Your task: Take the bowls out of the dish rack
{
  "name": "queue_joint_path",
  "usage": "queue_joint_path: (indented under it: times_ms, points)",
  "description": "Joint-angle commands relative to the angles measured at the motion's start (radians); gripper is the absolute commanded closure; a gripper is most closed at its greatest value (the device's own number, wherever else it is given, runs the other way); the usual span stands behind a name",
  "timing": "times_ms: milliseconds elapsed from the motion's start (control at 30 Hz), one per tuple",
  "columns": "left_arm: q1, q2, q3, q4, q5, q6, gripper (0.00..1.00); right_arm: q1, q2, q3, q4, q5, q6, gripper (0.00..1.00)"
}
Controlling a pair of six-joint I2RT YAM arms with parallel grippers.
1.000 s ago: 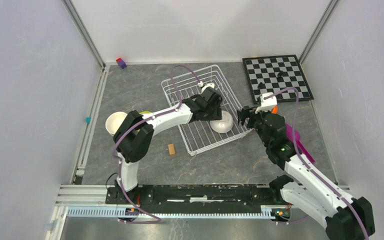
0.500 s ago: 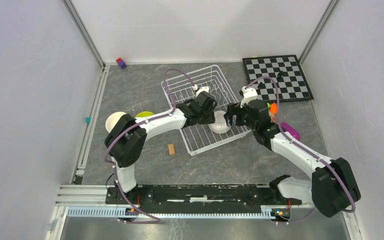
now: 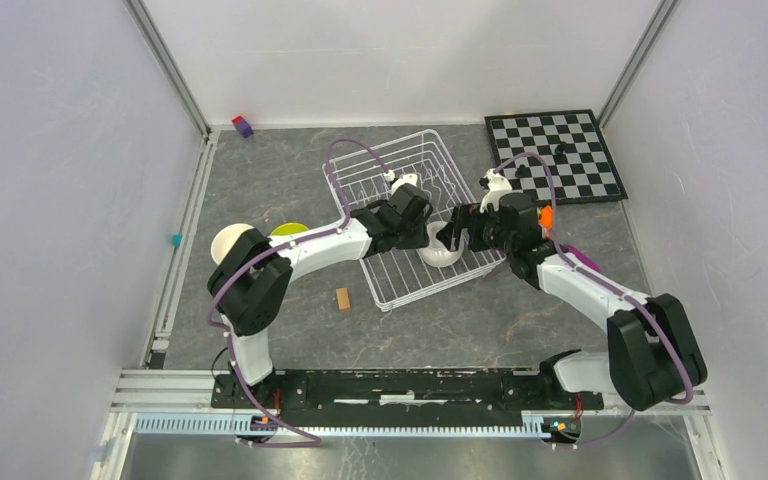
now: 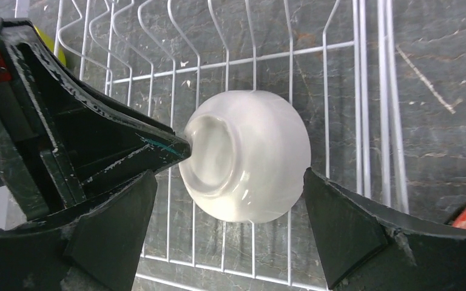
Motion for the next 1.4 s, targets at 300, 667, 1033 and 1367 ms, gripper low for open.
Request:
queue_joint_path:
  times_ms: [300, 667, 1033, 1367]
  points:
    - [0.017, -0.016, -0.083, -0.063, -0.042, 0.052, 0.65, -0.018, 0.042, 0.025, 0.08, -0.027, 0.05, 0.05]
    - [0.039, 0.012, -0.085, -0.051, -0.011, 0.057, 0.66, -0.028, 0.112, -0.003, 0.214, -0.19, 0.108, 0.17]
    - [0.054, -0.113, -0.11, -0.027, 0.013, 0.112, 0.61, -0.037, 0.21, -0.013, 0.399, -0.395, 0.183, 0.39]
    - [0.054, -0.217, -0.079, -0.094, -0.024, 0.145, 0.57, -0.036, 0.282, -0.016, 0.531, -0.508, 0.257, 0.8]
